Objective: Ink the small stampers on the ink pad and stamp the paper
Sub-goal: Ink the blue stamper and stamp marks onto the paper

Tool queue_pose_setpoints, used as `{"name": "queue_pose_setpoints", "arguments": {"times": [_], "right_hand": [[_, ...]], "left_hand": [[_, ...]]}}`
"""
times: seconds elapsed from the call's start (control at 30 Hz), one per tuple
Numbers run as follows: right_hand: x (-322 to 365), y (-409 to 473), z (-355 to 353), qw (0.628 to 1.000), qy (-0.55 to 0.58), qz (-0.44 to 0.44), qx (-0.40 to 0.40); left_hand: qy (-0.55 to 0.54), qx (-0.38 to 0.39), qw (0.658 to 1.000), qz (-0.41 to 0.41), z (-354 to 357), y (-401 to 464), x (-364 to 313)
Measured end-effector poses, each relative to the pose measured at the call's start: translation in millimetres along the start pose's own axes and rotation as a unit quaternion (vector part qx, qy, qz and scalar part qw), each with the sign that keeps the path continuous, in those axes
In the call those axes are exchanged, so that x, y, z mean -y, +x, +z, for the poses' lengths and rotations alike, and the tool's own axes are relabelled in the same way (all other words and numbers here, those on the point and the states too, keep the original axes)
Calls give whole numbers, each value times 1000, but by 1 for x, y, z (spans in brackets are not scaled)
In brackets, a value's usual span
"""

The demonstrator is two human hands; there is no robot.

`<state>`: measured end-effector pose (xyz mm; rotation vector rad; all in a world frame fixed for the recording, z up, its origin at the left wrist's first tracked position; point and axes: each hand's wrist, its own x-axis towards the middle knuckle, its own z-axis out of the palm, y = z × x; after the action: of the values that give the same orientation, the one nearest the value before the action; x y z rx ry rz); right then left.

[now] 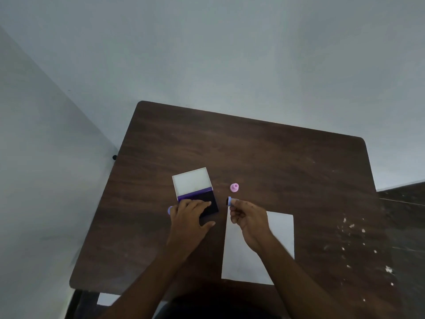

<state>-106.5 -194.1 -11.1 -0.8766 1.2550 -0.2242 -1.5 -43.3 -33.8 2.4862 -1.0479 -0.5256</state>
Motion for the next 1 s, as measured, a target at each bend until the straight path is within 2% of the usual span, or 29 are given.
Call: {"name": "queue_pose_setpoints", "arguments": {"times": [0.1, 0.27, 0.4, 0.5, 0.63, 0.73, 0.83, 1.0], "right_hand": [[6, -4, -14, 999, 22, -10, -25], [10, -7, -53, 993, -28, -91, -63], [5, -1, -78, 977, -132, -103, -128], [-1, 5, -90, 949, -246, -109, -161], [-11, 13, -97, 906, -365, -140, -163], [-19, 18, -96, 888, -419, -131, -138], [-23, 24, -91, 885, -426, -144, -121], [-28, 35, -84, 889, -436, -108, -88]], "left_hand": [[-13, -2, 1000, 17, 10, 3, -19], [1, 30, 999, 35, 28, 12, -46], [38, 32, 997, 61, 41, 20, -65], [53, 30, 996, 60, 52, 26, -78], [63, 31, 997, 21, 66, 34, -91], [89, 12, 996, 21, 73, 35, -94], [107, 9, 994, 0, 73, 37, -96], [94, 26, 993, -59, 81, 42, -90]]}}
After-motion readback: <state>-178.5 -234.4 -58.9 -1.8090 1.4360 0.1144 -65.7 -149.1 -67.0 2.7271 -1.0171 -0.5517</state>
